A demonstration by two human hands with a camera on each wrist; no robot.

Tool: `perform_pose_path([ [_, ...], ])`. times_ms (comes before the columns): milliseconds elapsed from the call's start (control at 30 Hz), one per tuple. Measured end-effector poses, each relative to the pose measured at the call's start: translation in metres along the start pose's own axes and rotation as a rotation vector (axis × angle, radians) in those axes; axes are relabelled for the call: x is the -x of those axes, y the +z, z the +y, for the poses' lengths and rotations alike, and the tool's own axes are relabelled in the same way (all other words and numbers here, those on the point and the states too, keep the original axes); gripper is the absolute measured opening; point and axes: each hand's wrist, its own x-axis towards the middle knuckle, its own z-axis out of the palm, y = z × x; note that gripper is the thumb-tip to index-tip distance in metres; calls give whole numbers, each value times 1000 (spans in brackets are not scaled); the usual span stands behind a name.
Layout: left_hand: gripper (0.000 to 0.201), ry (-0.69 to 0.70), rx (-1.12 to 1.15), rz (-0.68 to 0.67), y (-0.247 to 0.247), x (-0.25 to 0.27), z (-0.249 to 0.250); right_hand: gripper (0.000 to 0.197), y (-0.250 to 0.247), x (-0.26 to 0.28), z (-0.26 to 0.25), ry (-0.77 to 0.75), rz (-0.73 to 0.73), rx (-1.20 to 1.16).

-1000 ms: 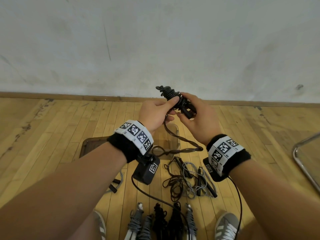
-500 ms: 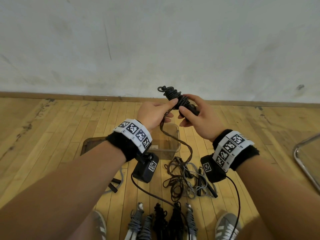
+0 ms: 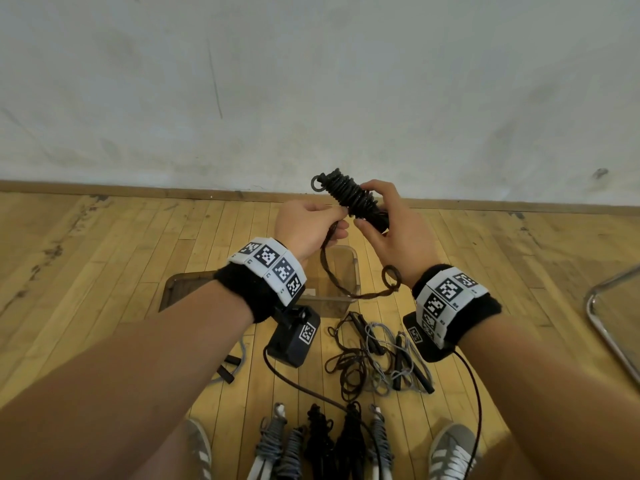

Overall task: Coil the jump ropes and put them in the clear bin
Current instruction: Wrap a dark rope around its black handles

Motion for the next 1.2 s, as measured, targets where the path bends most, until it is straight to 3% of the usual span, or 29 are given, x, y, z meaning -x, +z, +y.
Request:
perform_pose_path([
  [200, 45, -29, 64, -22, 4, 4, 2, 52, 1, 3, -5, -26, -17, -168],
  [267, 45, -19, 78, -1, 3, 3, 1, 49, 1, 4, -11, -22, -63, -294],
  [500, 35, 38, 92, -118, 1, 3, 3, 46, -10, 0, -14, 312, -170, -793],
  [567, 30, 53, 100, -143, 2, 4, 3, 45, -11, -2, -11, 344, -199, -759],
  [800, 33, 58, 104, -193, 1, 4, 3, 47, -12, -3, -2, 242, -193, -614],
  [1000, 51, -29, -17, -128, -1, -2, -4, 49, -13, 0, 3, 157, -74, -467],
  [1200, 30, 30, 10, -69, 2, 1, -6, 53, -11, 0, 5, 158, -28, -323],
])
